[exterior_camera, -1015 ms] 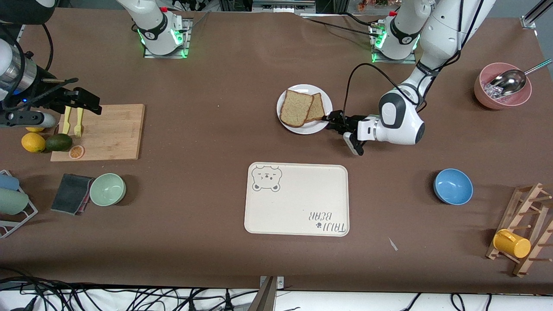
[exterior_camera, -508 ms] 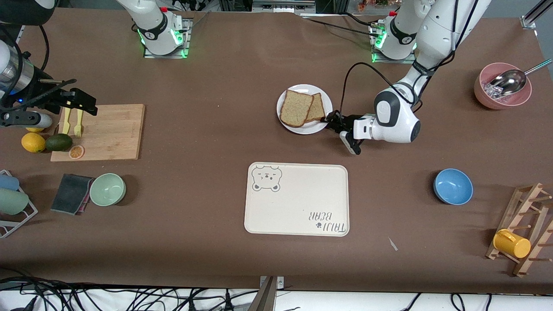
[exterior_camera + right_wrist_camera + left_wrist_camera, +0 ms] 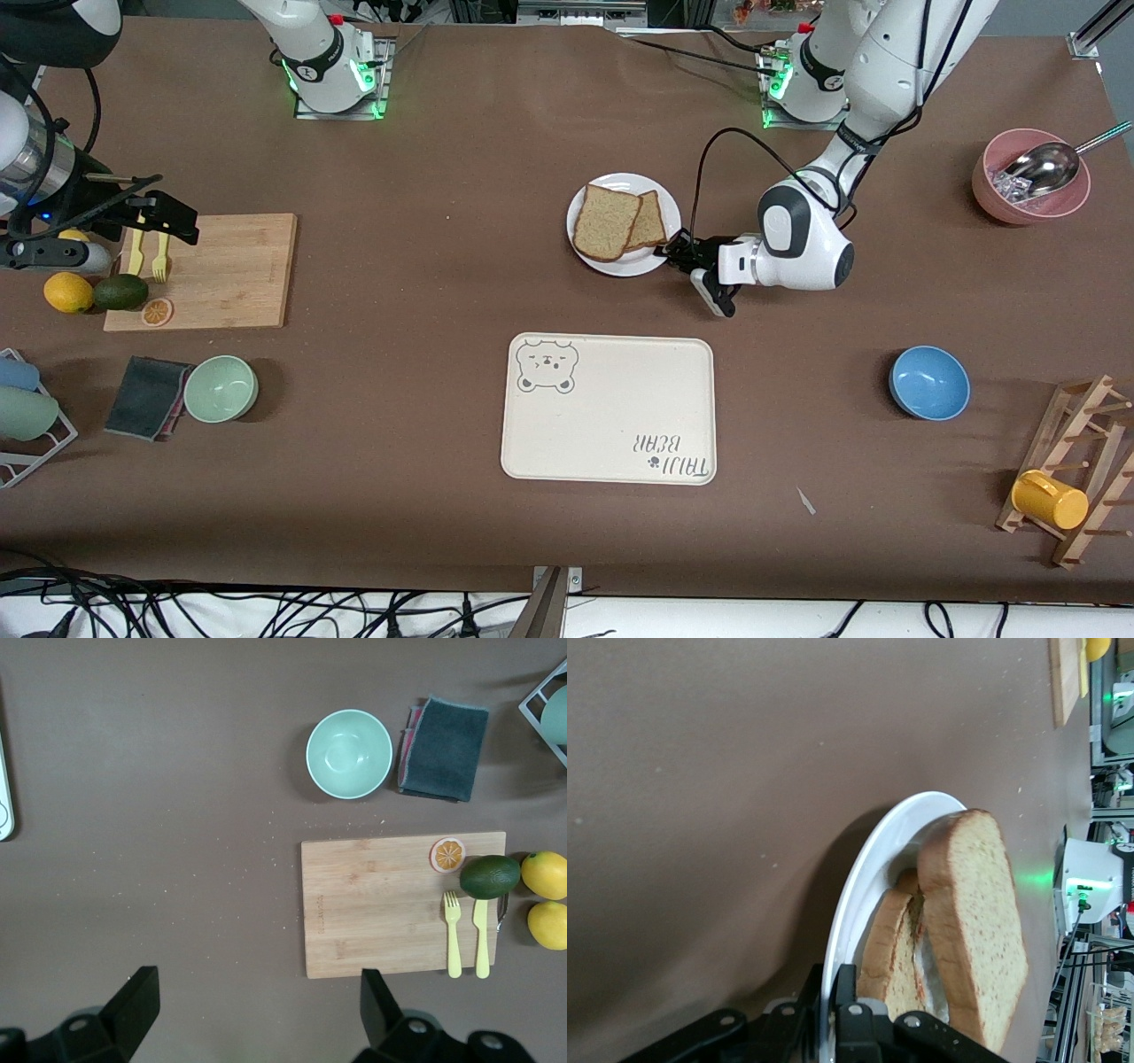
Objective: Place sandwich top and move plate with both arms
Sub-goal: 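Grasp the white plate rim with the left gripper, then slide the plate onto the cream tray with the left gripper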
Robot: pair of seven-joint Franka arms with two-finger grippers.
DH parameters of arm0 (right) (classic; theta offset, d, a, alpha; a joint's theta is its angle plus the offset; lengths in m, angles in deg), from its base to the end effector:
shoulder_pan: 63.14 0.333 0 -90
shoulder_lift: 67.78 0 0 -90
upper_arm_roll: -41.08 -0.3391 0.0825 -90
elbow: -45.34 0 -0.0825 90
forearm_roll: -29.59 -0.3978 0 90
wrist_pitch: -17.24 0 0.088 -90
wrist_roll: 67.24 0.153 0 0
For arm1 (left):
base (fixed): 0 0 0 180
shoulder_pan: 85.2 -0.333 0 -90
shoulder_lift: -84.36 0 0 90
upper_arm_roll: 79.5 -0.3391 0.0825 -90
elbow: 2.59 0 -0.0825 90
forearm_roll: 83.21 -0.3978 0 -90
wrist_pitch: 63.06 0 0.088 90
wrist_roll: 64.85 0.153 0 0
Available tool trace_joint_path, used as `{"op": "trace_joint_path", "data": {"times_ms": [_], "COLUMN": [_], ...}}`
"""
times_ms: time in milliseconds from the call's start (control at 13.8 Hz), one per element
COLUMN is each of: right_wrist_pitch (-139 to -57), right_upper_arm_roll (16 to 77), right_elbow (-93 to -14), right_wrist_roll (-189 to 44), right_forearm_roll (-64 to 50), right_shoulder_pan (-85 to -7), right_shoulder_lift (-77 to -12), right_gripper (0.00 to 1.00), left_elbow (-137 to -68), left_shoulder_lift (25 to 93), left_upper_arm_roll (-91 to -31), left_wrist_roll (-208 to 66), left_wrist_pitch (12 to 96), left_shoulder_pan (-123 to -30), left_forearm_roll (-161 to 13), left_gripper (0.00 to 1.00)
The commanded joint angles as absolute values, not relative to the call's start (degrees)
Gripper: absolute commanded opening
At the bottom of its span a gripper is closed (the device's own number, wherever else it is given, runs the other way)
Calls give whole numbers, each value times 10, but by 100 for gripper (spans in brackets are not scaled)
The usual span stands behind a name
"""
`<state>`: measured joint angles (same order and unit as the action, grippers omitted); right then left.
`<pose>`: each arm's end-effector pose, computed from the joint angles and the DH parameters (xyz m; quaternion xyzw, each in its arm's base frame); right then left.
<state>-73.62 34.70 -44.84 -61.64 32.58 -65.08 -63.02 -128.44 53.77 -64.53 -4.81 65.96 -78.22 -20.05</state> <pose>0.5896 0.0356 0.5536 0.9991 -0.0088 -0.0333 0.0245 0.4604 -0.2598 0.1061 0.8751 -0.2112 -0.0808 0.4278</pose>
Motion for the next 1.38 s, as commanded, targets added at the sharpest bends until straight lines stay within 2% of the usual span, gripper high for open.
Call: {"op": "trace_joint_path", "data": {"times_ms": [0, 580, 725, 1088, 1305], "right_wrist_pitch": [-736, -748, -746, -750, -752], "right_upper_arm_roll": [346, 347, 347, 347, 346], "right_elbow": [-448, -447, -452, -459, -469], "right_wrist_roll": [-627, -643, -643, -647, -650], "right_forearm_roll": [334, 333, 331, 330, 334], "right_shoulder_pan": [-652, -655, -655, -656, -655], "right_shoulder_lift": [-637, -634, -635, -633, -635], "right_gripper": [100, 100, 100, 100, 100], "left_elbow": [-1285, -1172, -1135, -952, -877], "left_shoulder_lift": [542, 551, 544, 423, 350], "left_upper_arm_roll": [-646, -648, -649, -649, -649], "left_wrist_roll": [-31, -121, -133, -178, -197], "left_wrist_pitch": [663, 519, 513, 512, 519], "left_shoulder_pan": [-783, -855, -866, -869, -854], "left_forearm_roll": [-177, -183, -183, -179, -180], "left_gripper": [0, 0, 0, 0, 0]}}
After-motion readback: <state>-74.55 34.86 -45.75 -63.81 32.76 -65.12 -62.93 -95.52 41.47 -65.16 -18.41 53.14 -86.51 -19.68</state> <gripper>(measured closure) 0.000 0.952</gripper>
